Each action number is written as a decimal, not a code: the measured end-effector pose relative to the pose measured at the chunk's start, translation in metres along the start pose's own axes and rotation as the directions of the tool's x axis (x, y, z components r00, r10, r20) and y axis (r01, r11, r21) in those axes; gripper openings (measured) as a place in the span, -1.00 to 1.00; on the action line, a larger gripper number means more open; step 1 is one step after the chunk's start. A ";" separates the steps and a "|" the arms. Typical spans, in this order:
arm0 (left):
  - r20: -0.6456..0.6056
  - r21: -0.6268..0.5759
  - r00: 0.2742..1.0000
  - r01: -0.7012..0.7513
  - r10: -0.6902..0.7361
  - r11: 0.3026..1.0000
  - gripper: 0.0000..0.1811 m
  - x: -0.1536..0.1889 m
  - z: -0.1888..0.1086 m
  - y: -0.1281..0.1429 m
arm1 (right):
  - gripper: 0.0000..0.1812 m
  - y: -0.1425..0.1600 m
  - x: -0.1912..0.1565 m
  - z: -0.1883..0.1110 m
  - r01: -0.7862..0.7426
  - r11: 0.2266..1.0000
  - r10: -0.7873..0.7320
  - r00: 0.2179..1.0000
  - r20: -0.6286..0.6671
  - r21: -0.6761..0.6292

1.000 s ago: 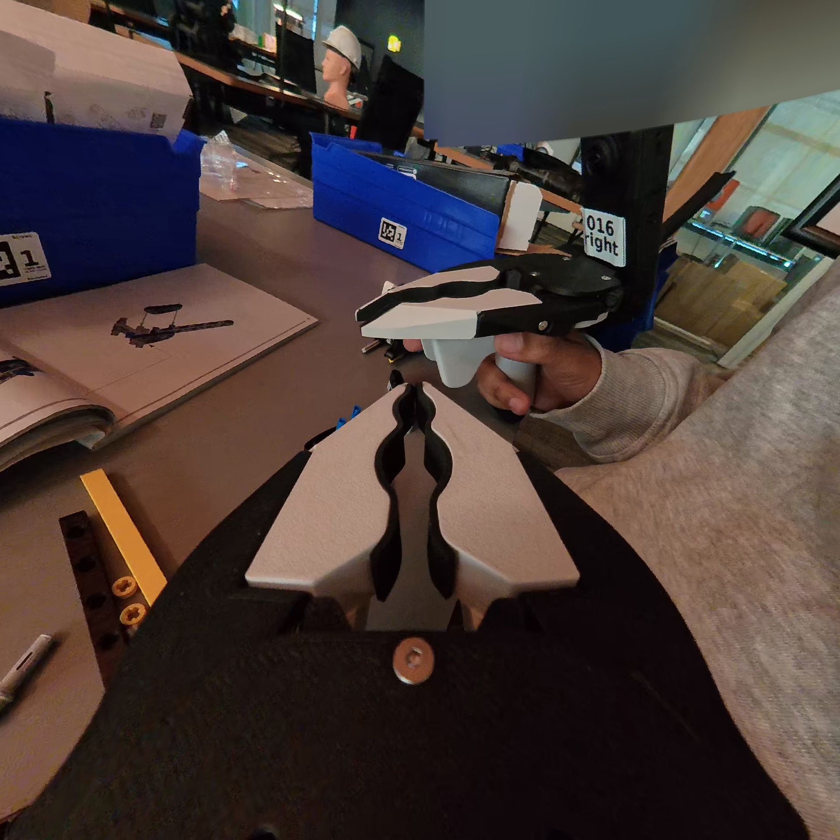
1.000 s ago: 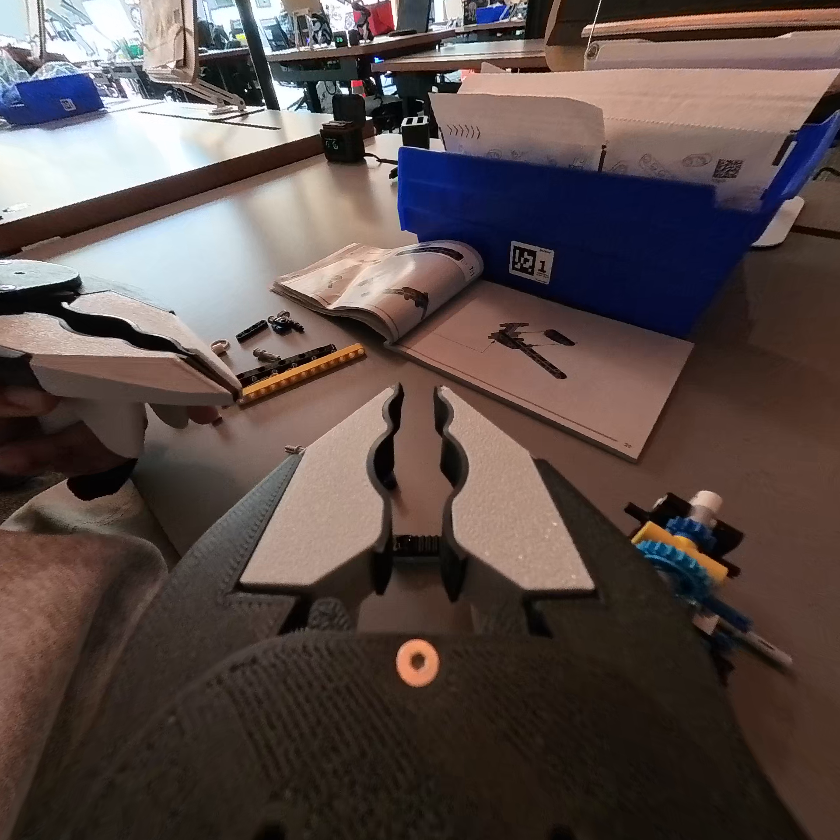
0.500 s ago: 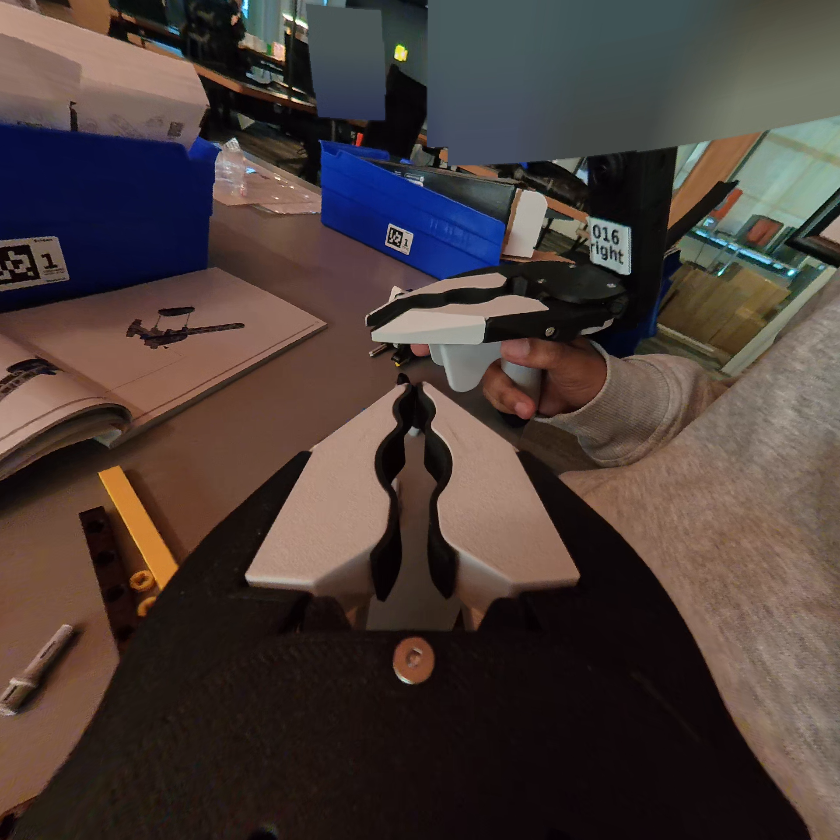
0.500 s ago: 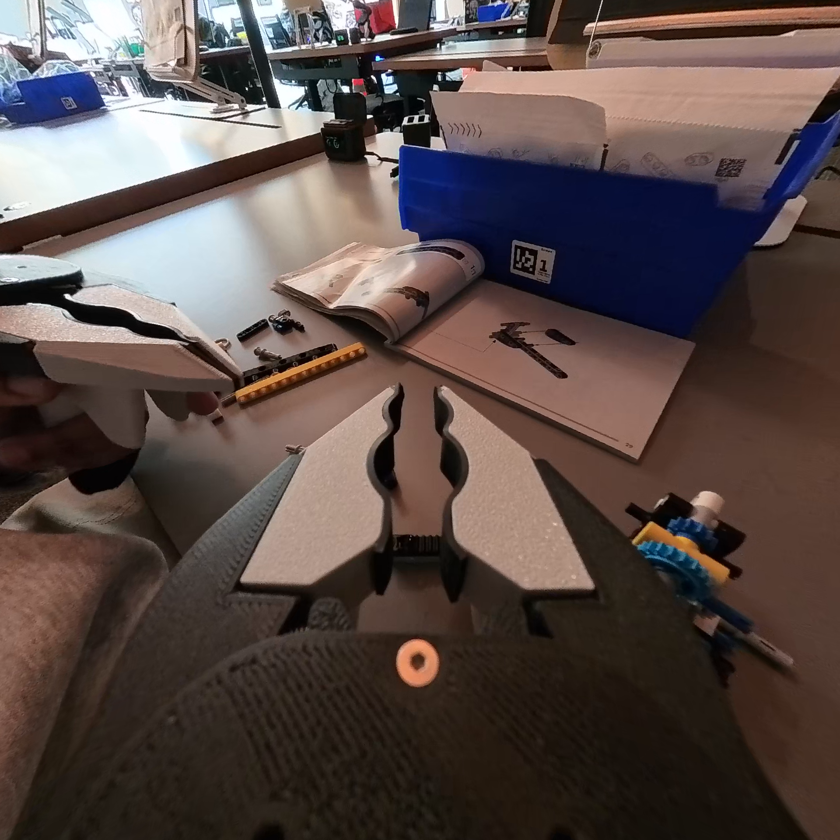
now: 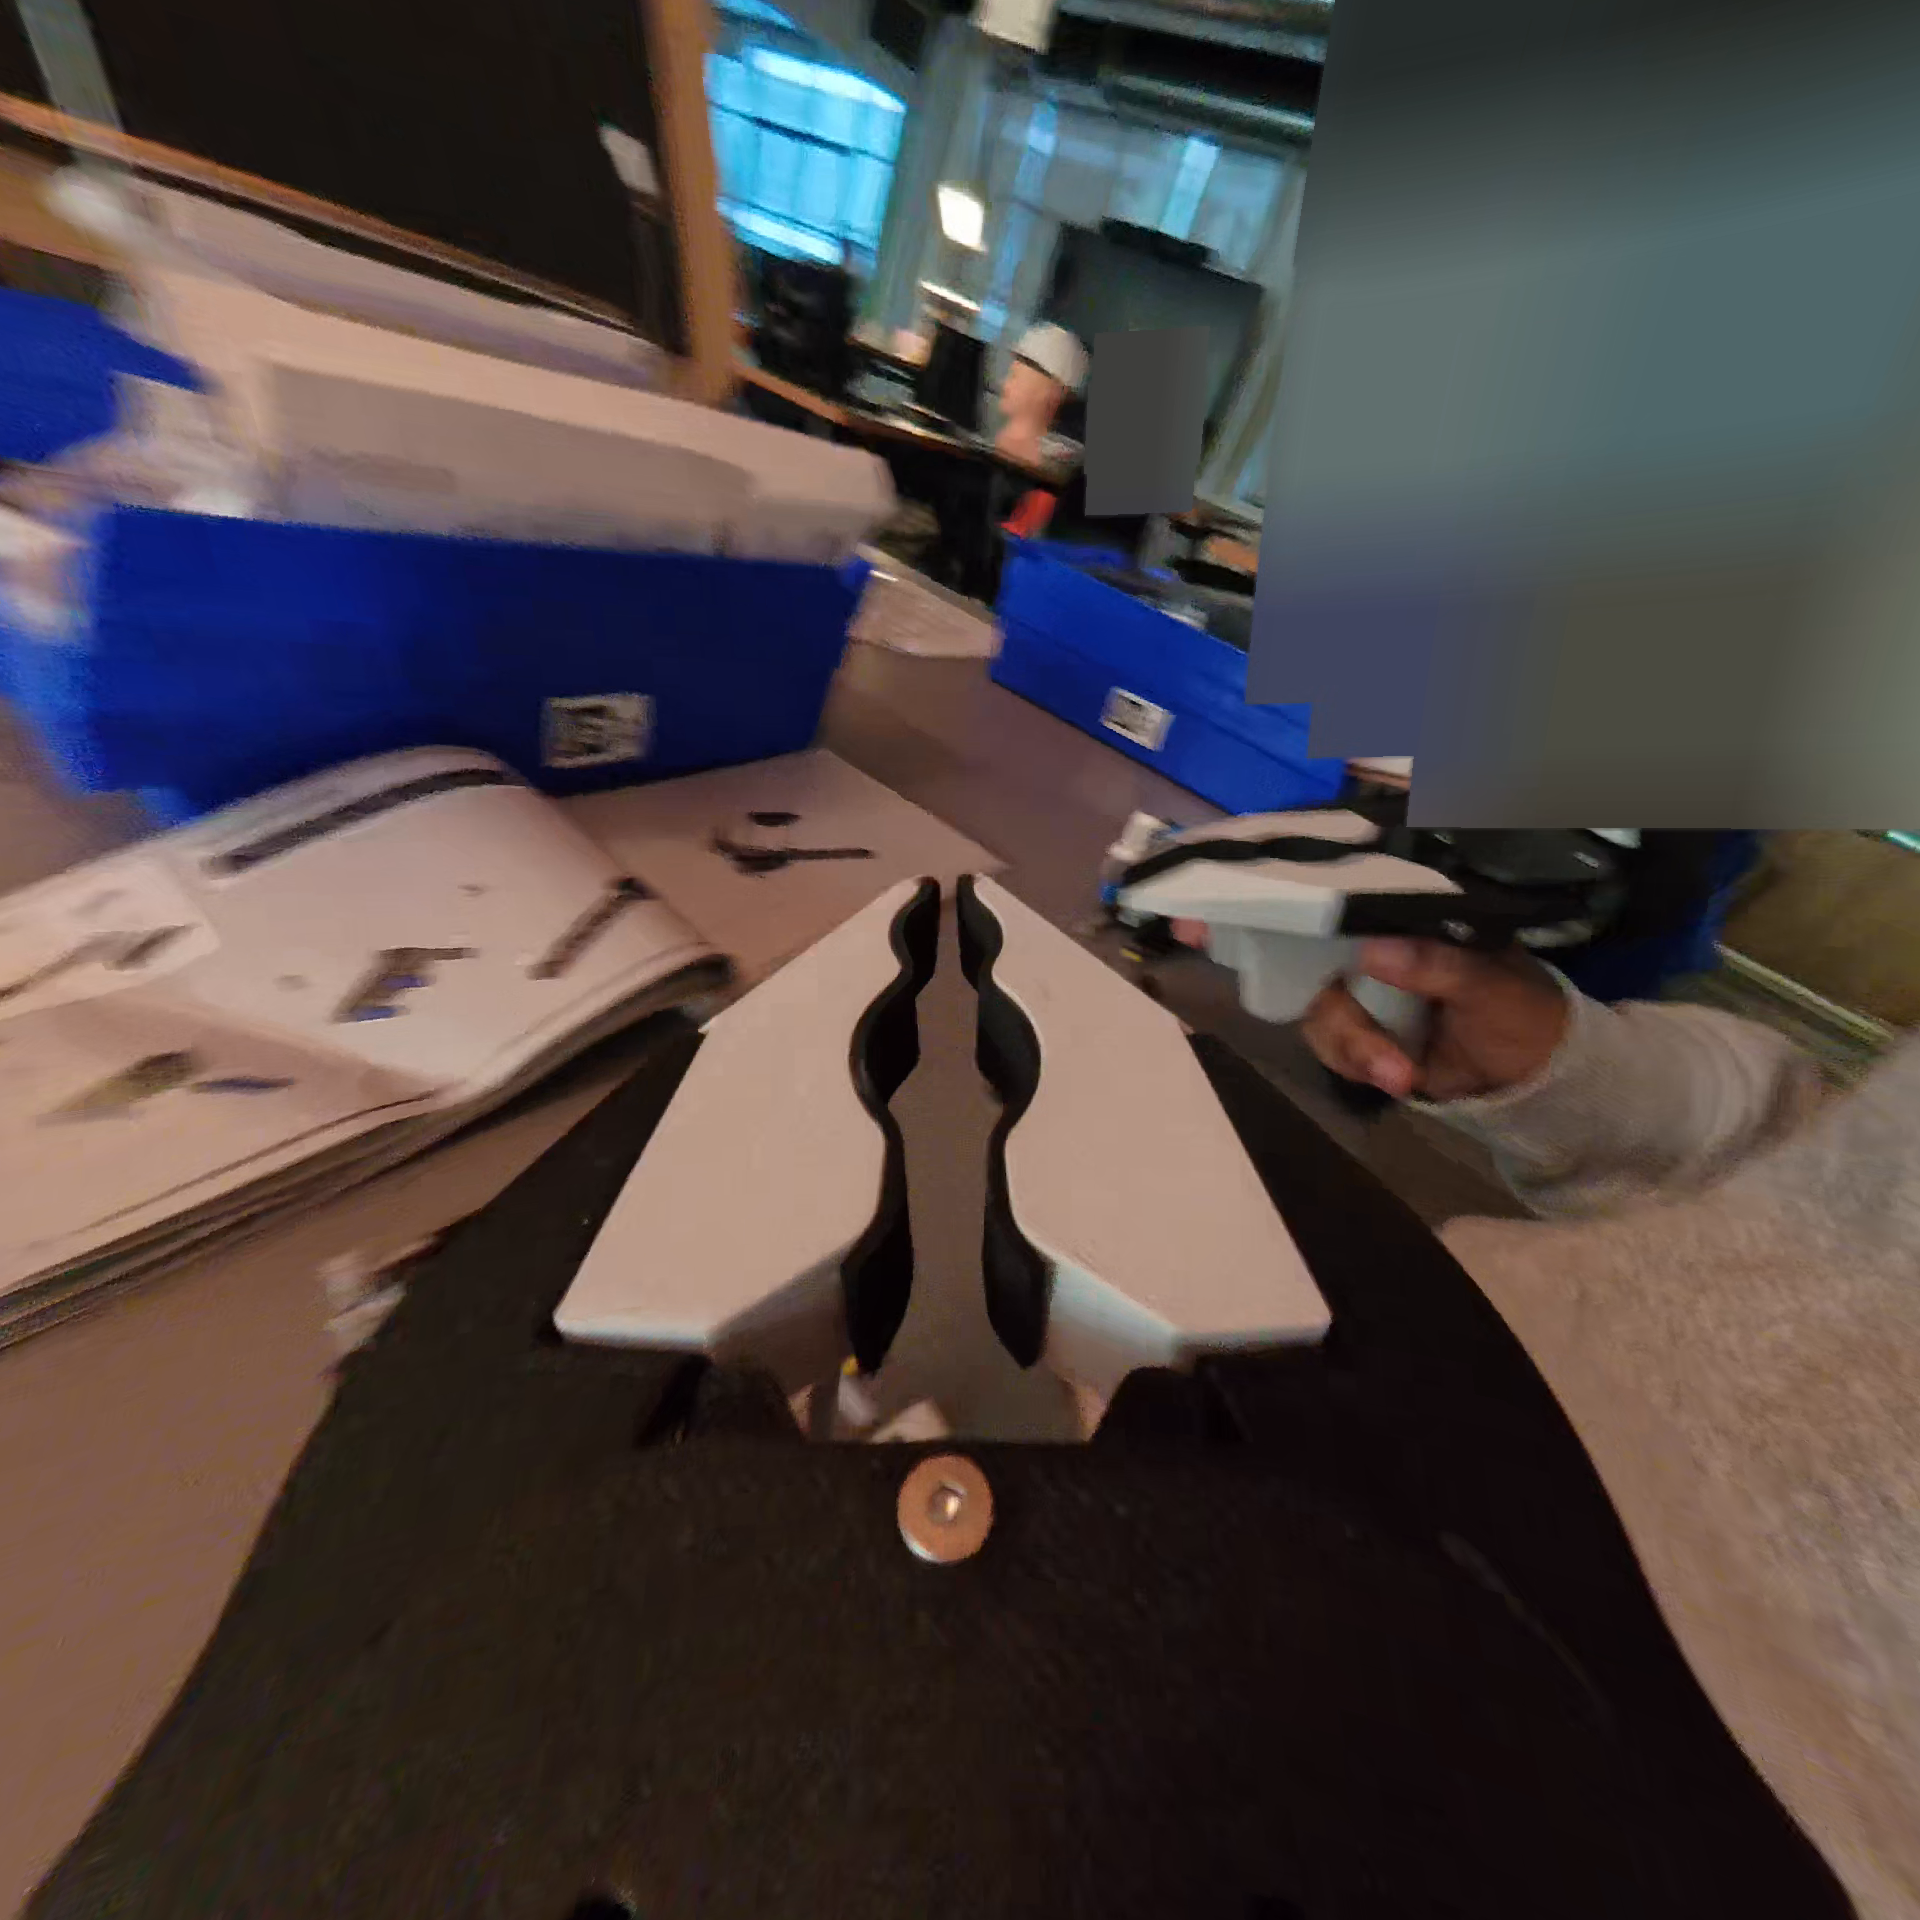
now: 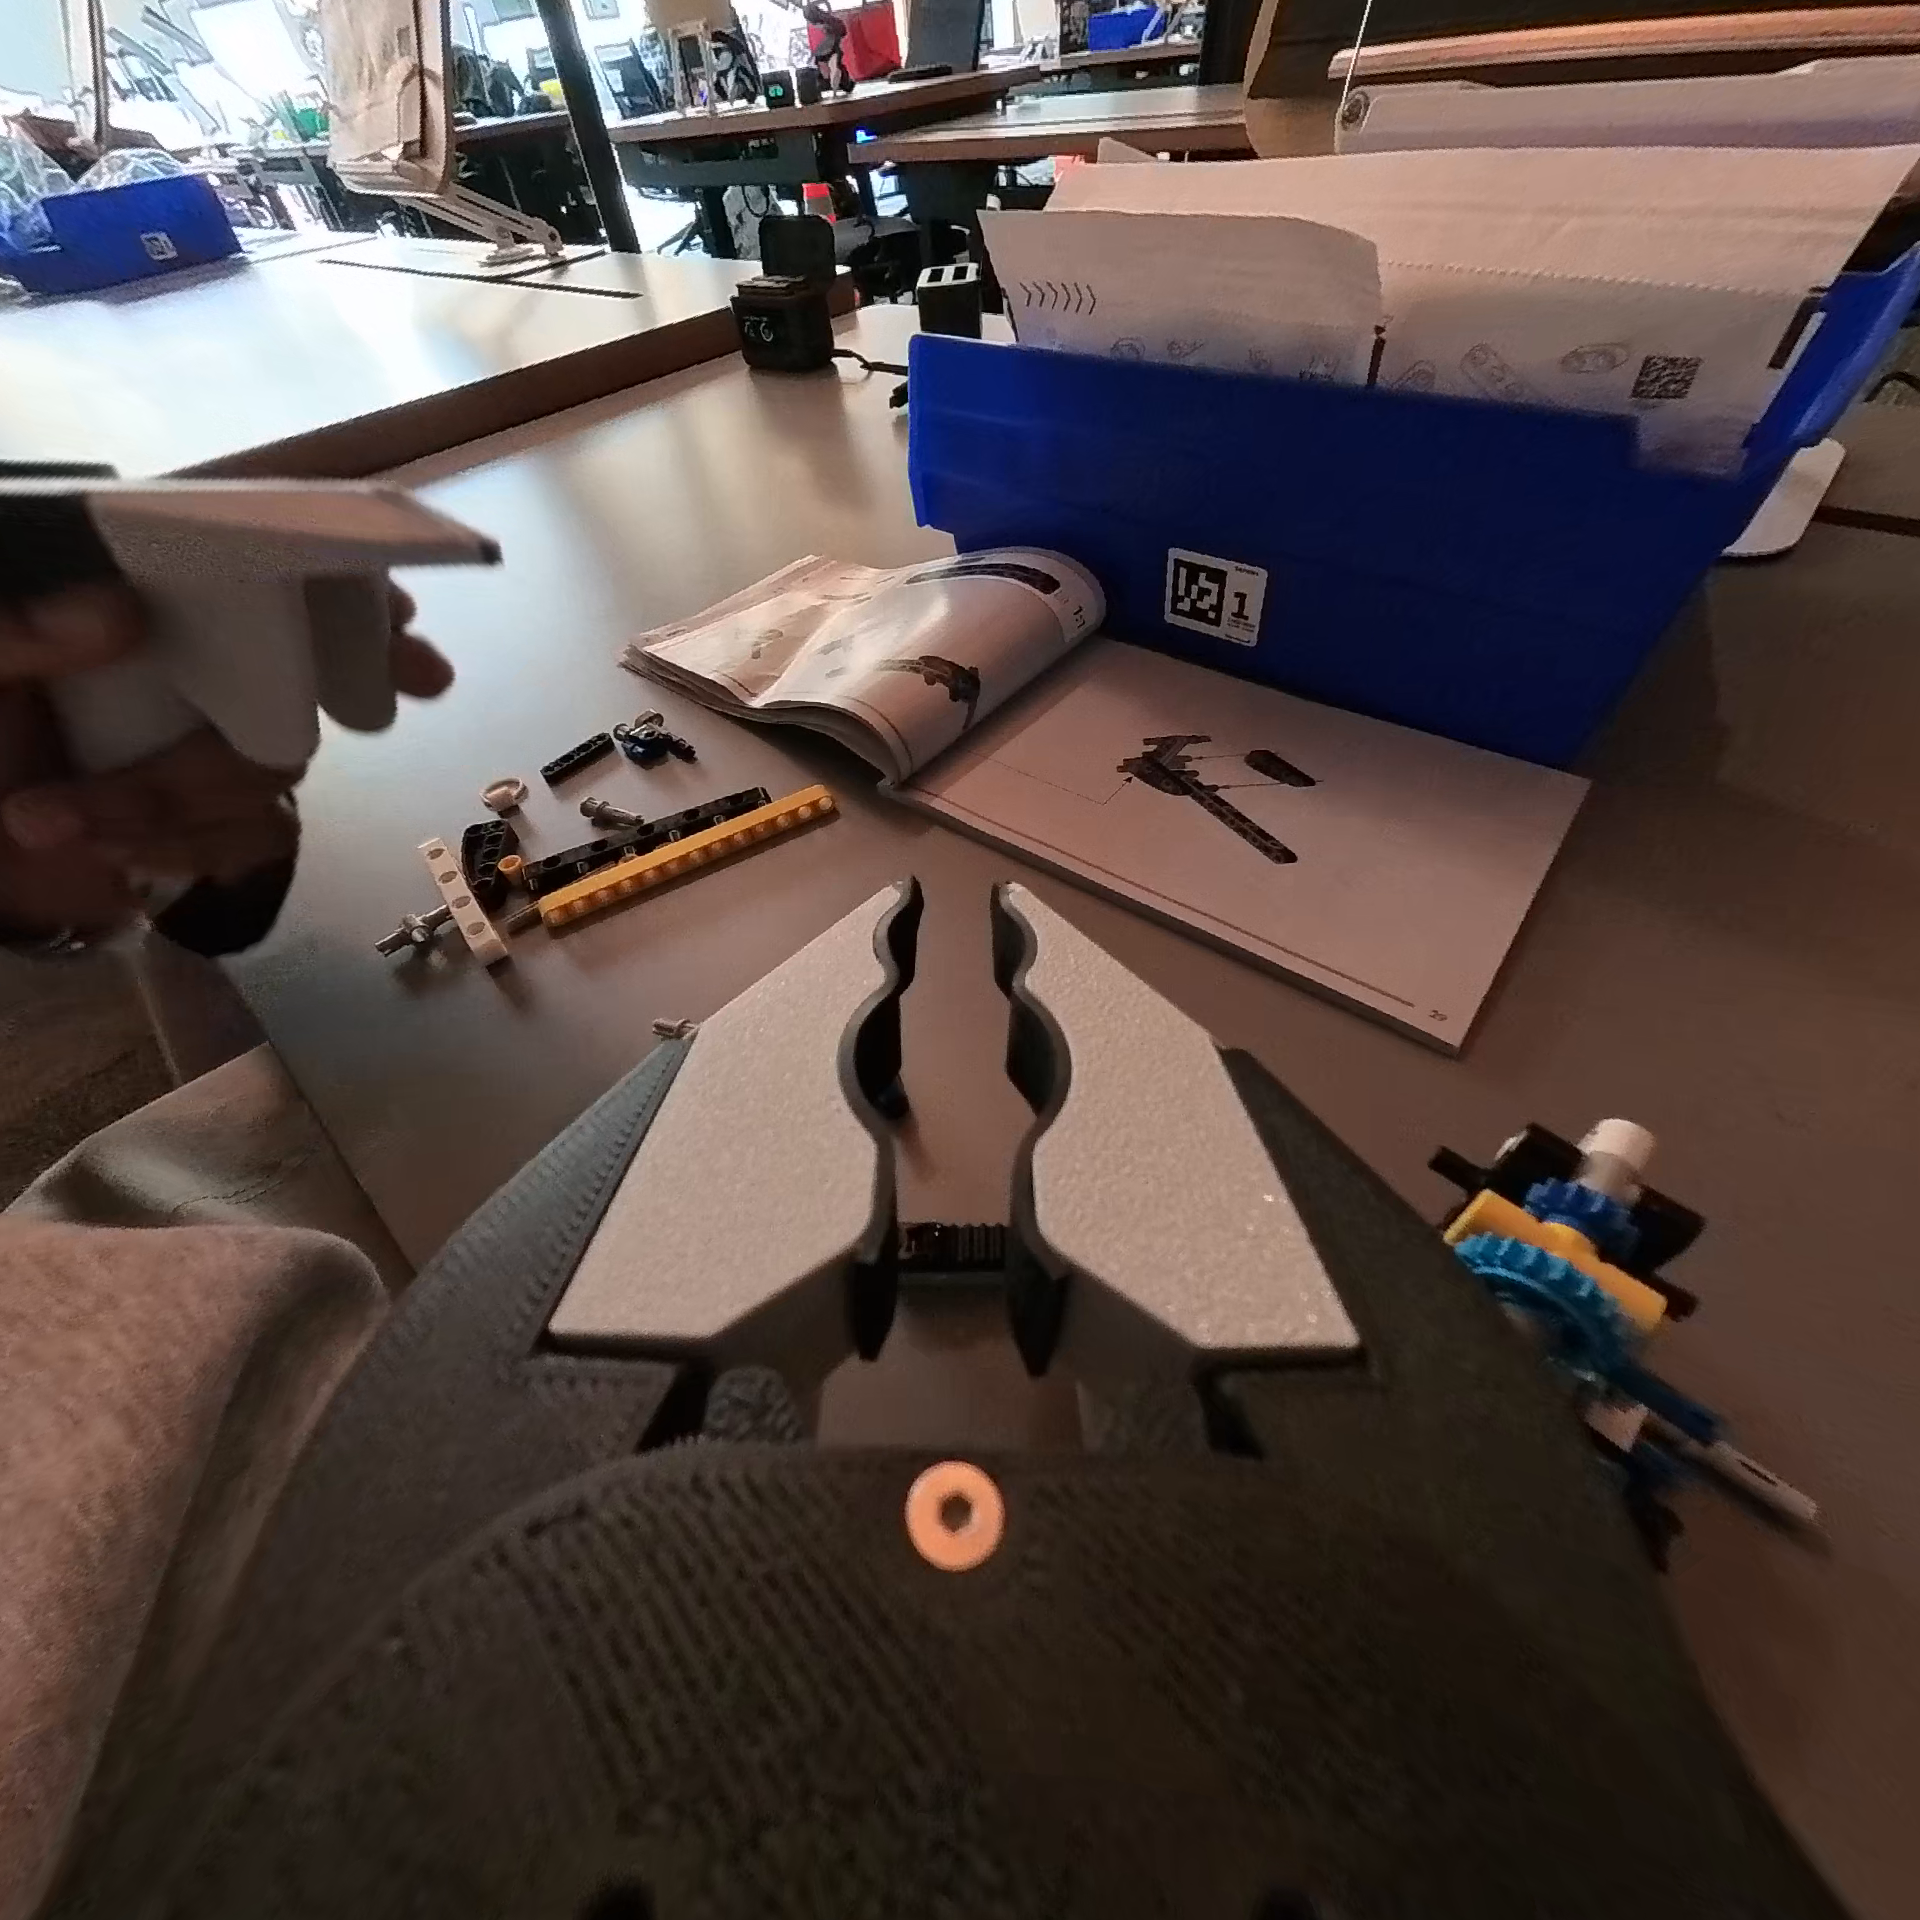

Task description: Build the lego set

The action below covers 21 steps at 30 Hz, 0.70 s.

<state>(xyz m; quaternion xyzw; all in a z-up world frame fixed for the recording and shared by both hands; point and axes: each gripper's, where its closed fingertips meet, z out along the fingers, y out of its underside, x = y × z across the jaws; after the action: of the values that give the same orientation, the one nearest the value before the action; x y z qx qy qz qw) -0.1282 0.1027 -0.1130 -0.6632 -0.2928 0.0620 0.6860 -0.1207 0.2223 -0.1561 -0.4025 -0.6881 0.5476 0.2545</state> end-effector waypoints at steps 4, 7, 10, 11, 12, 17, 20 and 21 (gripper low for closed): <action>0.300 0.044 0.952 0.052 -0.063 0.998 -0.85 -0.074 -0.041 -0.018 | -0.86 0.000 0.000 0.000 -0.004 1.000 0.004 1.000 0.001 0.002; 0.397 -0.080 0.918 0.031 0.004 0.996 -0.77 -0.101 -0.062 -0.005 | -0.86 0.000 0.001 0.000 -0.007 1.000 0.007 1.000 0.000 0.000; 0.435 -0.157 0.897 -0.011 0.079 0.988 -0.85 -0.115 -0.071 0.008 | -0.86 0.000 0.001 0.001 -0.013 1.000 0.013 1.000 0.001 -0.003; 0.432 -0.151 0.899 -0.003 0.069 0.989 -0.88 -0.116 -0.070 0.010 | -0.86 0.000 0.002 0.001 -0.014 1.000 0.014 1.000 0.000 -0.003; 0.416 -0.142 0.908 0.012 0.049 0.990 -0.91 -0.115 -0.069 0.012 | -0.86 0.001 0.002 0.001 -0.015 1.000 0.015 1.000 0.000 -0.004; 0.372 -0.126 0.928 0.057 -0.006 0.990 -0.95 -0.114 -0.066 0.017 | -0.86 0.001 0.002 0.002 -0.011 1.000 0.011 1.000 -0.002 -0.009; 0.304 -0.122 0.952 0.073 -0.033 0.990 -1.00 -0.103 -0.060 0.018 | -0.86 0.002 0.001 0.002 -0.010 1.000 0.010 1.000 -0.001 -0.012; 0.287 -0.133 0.957 0.083 -0.042 0.988 -1.00 -0.100 -0.057 0.021 | -0.86 0.002 0.001 0.002 -0.010 1.000 0.010 1.000 0.000 -0.013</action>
<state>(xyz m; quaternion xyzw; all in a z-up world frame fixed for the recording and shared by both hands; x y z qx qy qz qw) -0.1764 0.0074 -0.1617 -0.6855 -0.4124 0.1132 0.5893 -0.1226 0.2223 -0.1586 -0.4076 -0.6894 0.5445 0.2492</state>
